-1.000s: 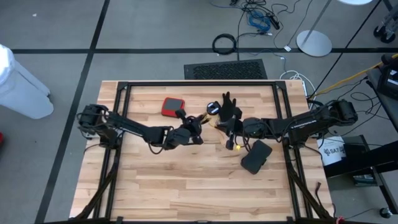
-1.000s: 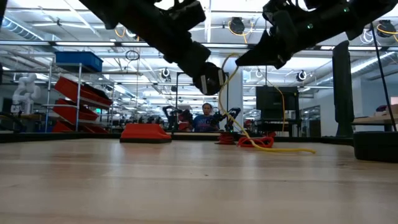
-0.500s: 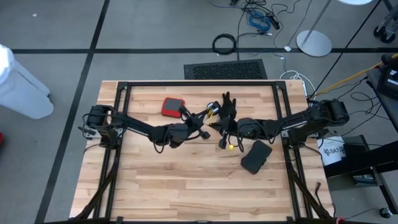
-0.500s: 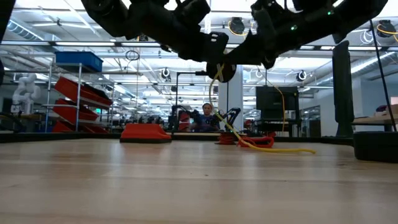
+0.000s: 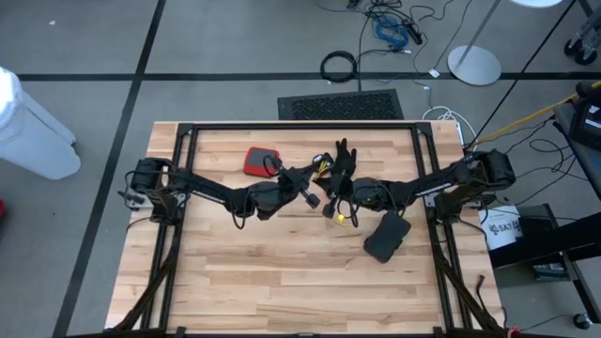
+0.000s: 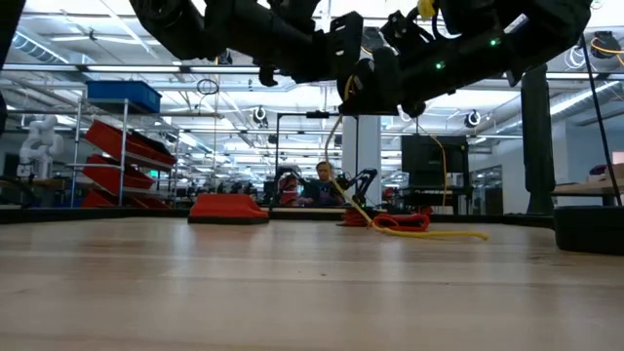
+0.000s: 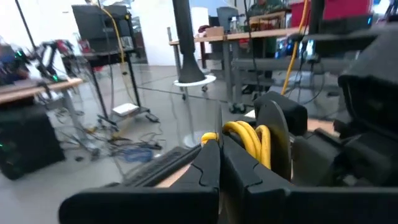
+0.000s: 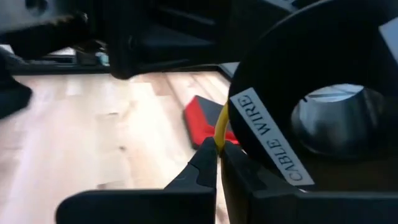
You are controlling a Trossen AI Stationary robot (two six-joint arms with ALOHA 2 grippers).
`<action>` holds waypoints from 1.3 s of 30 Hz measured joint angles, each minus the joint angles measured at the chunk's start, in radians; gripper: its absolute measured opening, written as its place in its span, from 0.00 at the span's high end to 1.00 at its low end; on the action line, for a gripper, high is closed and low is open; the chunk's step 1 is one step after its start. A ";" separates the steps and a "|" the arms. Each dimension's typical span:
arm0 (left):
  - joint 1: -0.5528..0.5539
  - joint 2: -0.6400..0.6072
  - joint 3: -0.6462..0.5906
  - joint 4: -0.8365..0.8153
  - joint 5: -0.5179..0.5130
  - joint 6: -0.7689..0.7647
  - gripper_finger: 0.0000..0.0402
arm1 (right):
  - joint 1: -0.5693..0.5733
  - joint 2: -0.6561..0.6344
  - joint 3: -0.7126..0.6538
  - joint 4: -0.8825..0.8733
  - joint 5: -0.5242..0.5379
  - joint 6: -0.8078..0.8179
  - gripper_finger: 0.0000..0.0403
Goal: Coil cords
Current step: Coil the yellow wire onto spool
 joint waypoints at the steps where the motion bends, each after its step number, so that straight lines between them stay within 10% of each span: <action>1: 0.003 0.000 0.000 -0.001 0.006 -0.020 1.00 | 0.004 0.000 0.000 0.002 0.013 -0.013 1.00; 11: 0.006 -0.027 0.001 -0.012 0.057 -0.072 1.00 | 0.053 0.000 0.000 -0.004 0.172 -0.153 0.99; 39: -0.057 -0.165 0.001 -0.091 0.136 -0.073 1.00 | 0.049 0.000 -0.001 -0.009 0.086 -0.277 0.91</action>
